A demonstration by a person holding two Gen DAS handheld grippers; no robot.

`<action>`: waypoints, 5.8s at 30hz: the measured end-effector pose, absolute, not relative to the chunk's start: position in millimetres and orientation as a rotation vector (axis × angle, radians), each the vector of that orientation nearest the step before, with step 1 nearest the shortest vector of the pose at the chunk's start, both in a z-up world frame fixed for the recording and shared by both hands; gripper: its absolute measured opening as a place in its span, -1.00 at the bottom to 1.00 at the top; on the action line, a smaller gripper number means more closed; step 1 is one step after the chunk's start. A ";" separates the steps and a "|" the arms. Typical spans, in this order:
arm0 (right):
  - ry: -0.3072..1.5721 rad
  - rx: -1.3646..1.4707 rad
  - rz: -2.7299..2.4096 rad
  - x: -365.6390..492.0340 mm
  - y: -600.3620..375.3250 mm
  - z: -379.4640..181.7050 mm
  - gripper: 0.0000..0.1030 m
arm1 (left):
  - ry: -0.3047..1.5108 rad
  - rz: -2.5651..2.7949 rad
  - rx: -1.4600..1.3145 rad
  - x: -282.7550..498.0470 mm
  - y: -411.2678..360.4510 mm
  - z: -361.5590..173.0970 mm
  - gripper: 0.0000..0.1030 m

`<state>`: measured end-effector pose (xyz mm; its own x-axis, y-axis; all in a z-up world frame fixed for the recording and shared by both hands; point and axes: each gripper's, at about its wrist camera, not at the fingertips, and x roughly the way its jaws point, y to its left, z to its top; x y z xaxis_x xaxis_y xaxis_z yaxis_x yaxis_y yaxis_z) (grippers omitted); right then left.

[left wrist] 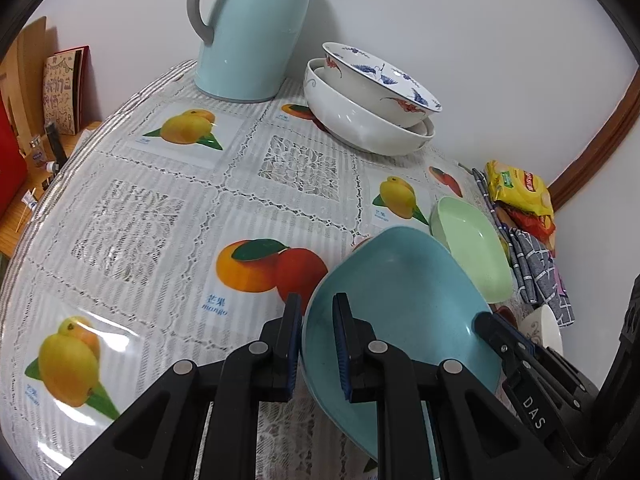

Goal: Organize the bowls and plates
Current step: 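Carry the light blue plate with both grippers and lower it onto the pink plate, then open both grippers to release the light blue plate, then move both grippers to the light green plate and close on its rim, then lift the light green plate with both grippers toward the light blue plate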

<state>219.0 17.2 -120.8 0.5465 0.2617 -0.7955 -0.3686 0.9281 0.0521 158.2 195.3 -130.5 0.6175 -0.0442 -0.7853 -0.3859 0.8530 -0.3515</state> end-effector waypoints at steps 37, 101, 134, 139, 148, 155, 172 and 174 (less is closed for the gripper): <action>0.883 -0.029 0.290 198.2 -44.3 -109.2 0.14 | 0.874 0.116 -0.386 130.4 170.9 -102.3 -0.17; 0.954 0.061 0.153 354.7 -88.0 -122.9 -0.09 | 1.065 0.021 -0.230 328.0 92.3 -141.0 0.11; 1.000 0.052 0.082 360.5 -80.3 -152.8 -0.85 | 1.046 0.020 -0.204 335.6 88.6 -158.0 -0.77; 0.969 0.087 0.104 356.8 -81.2 -144.0 -0.86 | 1.028 0.023 -0.214 334.3 94.7 -151.1 -0.77; 0.917 0.144 0.117 342.2 -87.4 -113.4 -0.88 | 0.974 -0.003 -0.209 322.5 92.2 -123.1 -0.77; 0.876 0.179 0.092 312.4 -102.0 -83.4 -0.89 | 0.922 -0.038 -0.170 295.3 80.4 -89.8 -0.77; 0.836 0.198 0.108 199.6 -97.7 -49.5 -0.89 | 0.886 -0.007 -0.177 183.5 82.3 -52.0 -0.78; 0.831 0.200 0.103 188.7 -98.5 -47.4 -0.89 | 0.877 -0.006 -0.175 170.0 81.6 -48.5 -0.78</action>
<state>188.7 -98.5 -47.4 0.6707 0.1690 -0.7222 -0.0131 0.9762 0.2163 170.0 81.6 -48.5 0.6404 -0.0775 -0.7641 -0.0663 0.9856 -0.1556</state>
